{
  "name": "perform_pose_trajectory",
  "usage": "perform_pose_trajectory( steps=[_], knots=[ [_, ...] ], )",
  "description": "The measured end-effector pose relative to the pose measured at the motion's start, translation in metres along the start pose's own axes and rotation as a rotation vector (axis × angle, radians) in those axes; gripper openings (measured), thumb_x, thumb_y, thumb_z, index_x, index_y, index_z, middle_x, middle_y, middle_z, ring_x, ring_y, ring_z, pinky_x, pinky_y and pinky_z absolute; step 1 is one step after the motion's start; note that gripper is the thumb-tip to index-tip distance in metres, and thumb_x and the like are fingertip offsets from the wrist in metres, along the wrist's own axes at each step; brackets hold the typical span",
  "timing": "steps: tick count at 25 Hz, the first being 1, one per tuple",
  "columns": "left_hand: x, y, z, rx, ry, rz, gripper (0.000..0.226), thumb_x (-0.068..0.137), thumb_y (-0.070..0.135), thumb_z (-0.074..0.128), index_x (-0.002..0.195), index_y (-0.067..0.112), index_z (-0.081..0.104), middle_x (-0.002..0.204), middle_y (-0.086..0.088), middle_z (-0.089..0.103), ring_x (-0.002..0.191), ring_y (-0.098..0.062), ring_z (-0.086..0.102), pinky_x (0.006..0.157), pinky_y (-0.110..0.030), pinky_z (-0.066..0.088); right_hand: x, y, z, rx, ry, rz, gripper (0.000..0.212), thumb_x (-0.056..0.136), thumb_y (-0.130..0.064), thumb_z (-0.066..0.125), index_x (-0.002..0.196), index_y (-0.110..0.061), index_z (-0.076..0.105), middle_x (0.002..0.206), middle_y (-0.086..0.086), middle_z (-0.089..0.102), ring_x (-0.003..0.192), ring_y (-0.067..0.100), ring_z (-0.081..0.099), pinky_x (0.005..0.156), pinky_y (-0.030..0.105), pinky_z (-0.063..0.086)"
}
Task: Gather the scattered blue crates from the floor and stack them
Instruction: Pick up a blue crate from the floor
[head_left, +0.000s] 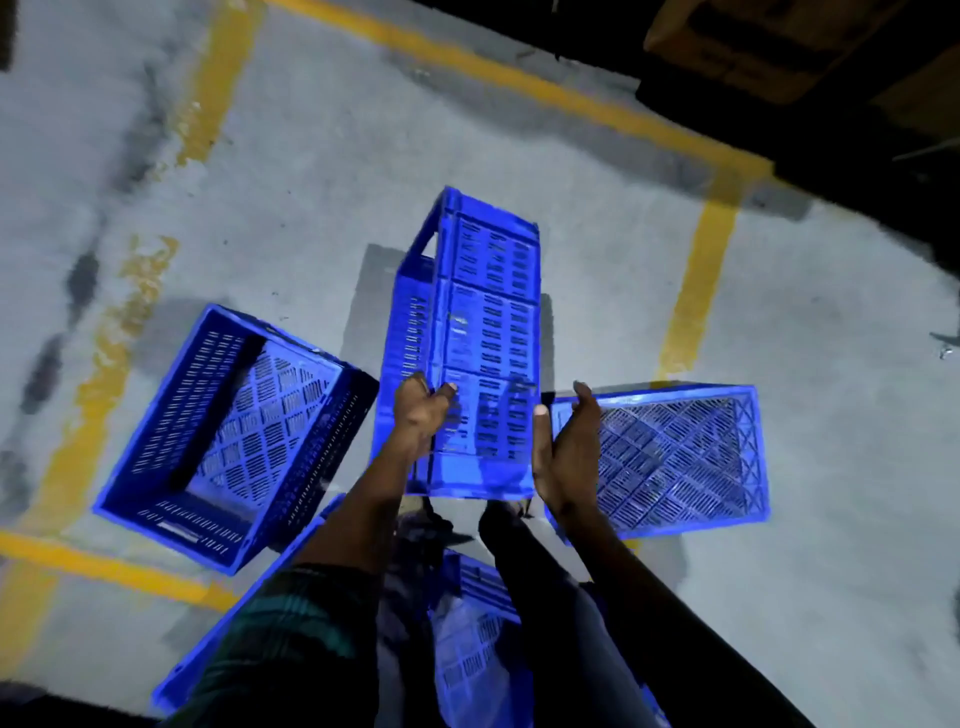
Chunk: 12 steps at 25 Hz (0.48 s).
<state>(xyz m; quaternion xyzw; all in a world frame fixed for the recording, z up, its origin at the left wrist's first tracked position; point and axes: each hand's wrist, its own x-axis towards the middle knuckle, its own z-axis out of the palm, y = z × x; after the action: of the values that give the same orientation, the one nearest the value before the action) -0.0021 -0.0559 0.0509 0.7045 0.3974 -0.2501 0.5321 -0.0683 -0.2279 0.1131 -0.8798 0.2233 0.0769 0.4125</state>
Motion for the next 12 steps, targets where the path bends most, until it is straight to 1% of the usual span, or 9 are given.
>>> perform_pose_trajectory(
  steps=[2, 4, 6, 7, 8, 9, 10, 11, 12],
  knots=[
    [-0.034, 0.014, -0.004, -0.081, 0.051, -0.022, 0.034, 0.084, 0.019, 0.072, 0.071, 0.017, 0.04, 0.067, -0.005, 0.053, 0.042, 0.001, 0.054, 0.042, -0.026, 0.052, -0.031, -0.019, -0.032, 0.023, 0.046, 0.083, 0.056, 0.096, -0.042, 0.048, 0.142, -0.014, 0.033, 0.138, 0.001, 0.046, 0.129, 0.016, 0.045, 0.108, 0.026, 0.034],
    [-0.05, 0.023, 0.0, -0.235, 0.087, -0.039, 0.032, 0.074, 0.035, 0.074, 0.073, 0.021, 0.046, 0.073, -0.005, 0.057, 0.06, -0.015, 0.057, 0.06, -0.043, 0.059, -0.057, -0.042, -0.062, 0.056, 0.094, 0.092, 0.053, 0.095, -0.036, 0.052, 0.141, -0.016, 0.034, 0.134, 0.0, 0.05, 0.127, 0.003, 0.047, 0.109, 0.031, 0.037],
    [-0.085, 0.06, 0.003, -0.312, 0.103, -0.005, 0.032, 0.08, 0.029, 0.072, 0.071, 0.021, 0.042, 0.067, -0.003, 0.051, 0.062, -0.017, 0.049, 0.058, -0.038, 0.049, -0.083, -0.075, -0.092, 0.233, 0.133, 0.123, 0.051, 0.097, -0.018, 0.055, 0.142, -0.009, 0.032, 0.115, -0.003, 0.054, 0.109, -0.028, 0.043, 0.098, 0.013, 0.042],
    [-0.108, 0.09, 0.002, -0.364, 0.114, 0.017, 0.035, 0.082, 0.026, 0.071, 0.069, 0.02, 0.039, 0.064, -0.003, 0.046, 0.062, -0.017, 0.045, 0.057, -0.036, 0.041, -0.096, -0.084, -0.102, 0.31, 0.143, 0.142, 0.051, 0.097, -0.008, 0.054, 0.142, -0.002, 0.031, 0.103, -0.007, 0.052, 0.093, -0.036, 0.044, 0.085, 0.0, 0.041],
    [-0.129, 0.116, -0.001, -0.41, 0.108, 0.035, 0.036, 0.084, 0.024, 0.07, 0.069, 0.018, 0.037, 0.064, -0.005, 0.043, 0.062, -0.018, 0.043, 0.055, -0.035, 0.037, -0.108, -0.091, -0.109, 0.347, 0.138, 0.148, 0.05, 0.097, -0.004, 0.053, 0.141, 0.0, 0.031, 0.099, -0.009, 0.05, 0.084, -0.036, 0.047, 0.078, -0.004, 0.04],
    [-0.145, 0.139, -0.004, -0.451, 0.11, 0.035, 0.037, 0.086, 0.022, 0.068, 0.068, 0.018, 0.036, 0.064, -0.005, 0.042, 0.061, -0.018, 0.041, 0.054, -0.033, 0.035, -0.118, -0.092, -0.114, 0.359, 0.134, 0.17, 0.053, 0.097, -0.012, 0.056, 0.144, -0.007, 0.03, 0.106, -0.005, 0.053, 0.09, -0.029, 0.052, 0.084, 0.002, 0.044],
    [-0.159, 0.159, -0.009, -0.481, 0.121, 0.032, 0.036, 0.089, 0.02, 0.066, 0.069, 0.017, 0.036, 0.067, -0.005, 0.043, 0.06, -0.017, 0.04, 0.053, -0.032, 0.034, -0.125, -0.096, -0.118, 0.344, 0.143, 0.184, 0.059, 0.095, -0.028, 0.059, 0.146, -0.019, 0.03, 0.12, 0.002, 0.055, 0.107, -0.014, 0.056, 0.097, 0.021, 0.048],
    [-0.168, 0.174, -0.013, -0.524, 0.117, 0.013, 0.034, 0.09, 0.019, 0.064, 0.07, 0.017, 0.037, 0.07, -0.005, 0.044, 0.061, -0.018, 0.04, 0.054, -0.031, 0.035, -0.13, -0.1, -0.12, 0.322, 0.155, 0.184, 0.066, 0.091, -0.045, 0.06, 0.146, -0.027, 0.029, 0.133, 0.005, 0.052, 0.122, 0.006, 0.055, 0.104, 0.04, 0.046],
    [-0.177, 0.186, -0.017, -0.541, 0.107, -0.003, 0.031, 0.092, 0.017, 0.063, 0.072, 0.016, 0.038, 0.073, -0.004, 0.045, 0.062, -0.018, 0.04, 0.057, -0.031, 0.036, -0.131, -0.101, -0.121, 0.274, 0.142, 0.163, 0.07, 0.087, -0.056, 0.058, 0.145, -0.028, 0.031, 0.141, 0.004, 0.048, 0.132, 0.015, 0.048, 0.109, 0.046, 0.041]
  ],
)
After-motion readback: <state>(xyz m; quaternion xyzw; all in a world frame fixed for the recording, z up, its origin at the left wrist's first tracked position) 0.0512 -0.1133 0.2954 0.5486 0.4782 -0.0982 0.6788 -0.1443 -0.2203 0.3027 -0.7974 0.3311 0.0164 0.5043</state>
